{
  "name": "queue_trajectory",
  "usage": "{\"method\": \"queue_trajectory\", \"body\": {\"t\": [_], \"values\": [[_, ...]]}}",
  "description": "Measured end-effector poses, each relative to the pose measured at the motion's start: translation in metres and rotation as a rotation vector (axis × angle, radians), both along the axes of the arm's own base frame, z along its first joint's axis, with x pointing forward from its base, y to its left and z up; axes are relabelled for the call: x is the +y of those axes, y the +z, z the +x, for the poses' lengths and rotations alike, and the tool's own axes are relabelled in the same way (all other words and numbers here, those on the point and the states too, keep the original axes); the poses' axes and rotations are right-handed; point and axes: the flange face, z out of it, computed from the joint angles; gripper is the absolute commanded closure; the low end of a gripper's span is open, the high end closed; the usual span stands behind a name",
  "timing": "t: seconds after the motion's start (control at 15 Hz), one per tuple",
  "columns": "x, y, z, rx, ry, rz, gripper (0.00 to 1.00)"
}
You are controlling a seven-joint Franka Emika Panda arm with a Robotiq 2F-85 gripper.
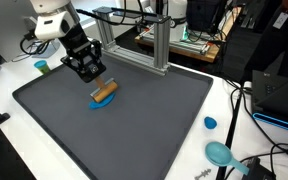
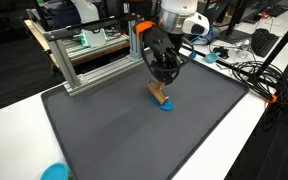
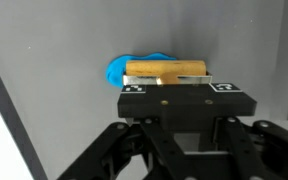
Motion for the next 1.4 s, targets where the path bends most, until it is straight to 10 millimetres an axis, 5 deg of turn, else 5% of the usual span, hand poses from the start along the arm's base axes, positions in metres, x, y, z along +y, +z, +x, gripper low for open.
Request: {"method": "queue_trajectory", "body": {"t": [0.6, 1.07, 1.4], "values": [[0.003, 0.002, -0.001, 0.005, 0.02, 0.005, 0.78], [0.033, 0.066, -0.012, -0.075, 0.07, 0.005, 0.78], [0.019, 0.038, -0.015, -0.089, 0.05, -0.004, 0.78]]}}
